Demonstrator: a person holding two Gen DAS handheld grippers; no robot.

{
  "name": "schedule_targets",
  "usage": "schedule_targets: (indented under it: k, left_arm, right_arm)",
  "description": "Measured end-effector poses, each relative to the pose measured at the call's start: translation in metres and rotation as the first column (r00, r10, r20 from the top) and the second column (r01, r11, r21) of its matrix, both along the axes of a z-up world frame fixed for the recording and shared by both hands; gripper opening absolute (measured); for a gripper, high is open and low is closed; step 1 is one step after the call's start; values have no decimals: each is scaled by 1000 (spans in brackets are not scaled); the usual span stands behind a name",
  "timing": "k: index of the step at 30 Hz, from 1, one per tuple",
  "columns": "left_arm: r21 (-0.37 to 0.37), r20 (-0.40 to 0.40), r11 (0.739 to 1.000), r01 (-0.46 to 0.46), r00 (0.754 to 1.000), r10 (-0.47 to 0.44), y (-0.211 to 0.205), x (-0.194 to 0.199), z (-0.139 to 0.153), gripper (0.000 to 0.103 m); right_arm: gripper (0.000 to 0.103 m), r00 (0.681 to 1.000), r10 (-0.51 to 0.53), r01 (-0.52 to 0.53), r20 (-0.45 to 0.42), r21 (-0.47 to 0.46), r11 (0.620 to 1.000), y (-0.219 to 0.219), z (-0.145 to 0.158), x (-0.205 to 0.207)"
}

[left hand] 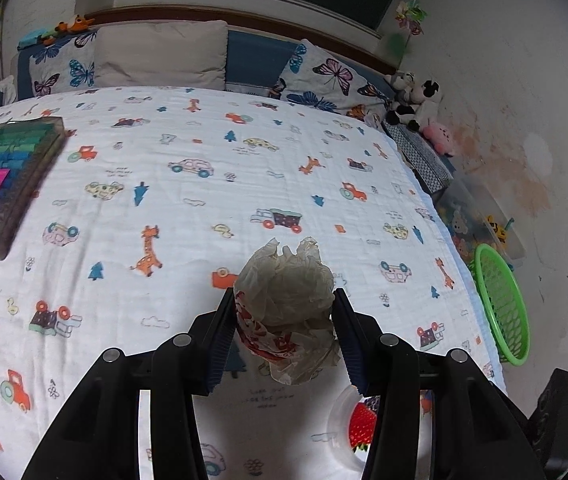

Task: Collect trash
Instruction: 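Grasp the strawberry yogurt cup with the right tool while the left tool holds the bag, then carry the yogurt cup and plastic bag to the green basket and release both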

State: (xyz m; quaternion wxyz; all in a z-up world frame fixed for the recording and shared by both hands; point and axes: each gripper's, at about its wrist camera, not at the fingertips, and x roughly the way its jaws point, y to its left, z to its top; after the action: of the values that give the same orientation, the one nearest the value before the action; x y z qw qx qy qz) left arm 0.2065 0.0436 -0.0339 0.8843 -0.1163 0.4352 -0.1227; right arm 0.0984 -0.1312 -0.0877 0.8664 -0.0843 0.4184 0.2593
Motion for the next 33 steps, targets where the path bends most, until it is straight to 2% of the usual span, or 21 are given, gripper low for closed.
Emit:
schedule_targets:
  k: [9, 22, 33]
  left_arm:
    - [-11, -16, 1000, -3, 1000, 3, 5, -1, -7, 46]
    - [-4, -18, 1000, 17, 1000, -17, -8, 0, -7, 46]
    - [-3, -8, 997, 77, 997, -77, -40, 1, 0, 46]
  right_arm:
    - [97, 1000, 11, -9, 25, -91, 996, 15, -13, 5]
    - [93, 1000, -21, 23, 21, -57, 998, 5, -10, 2]
    - [93, 992, -113, 113, 48, -5, 994, -35, 7, -3]
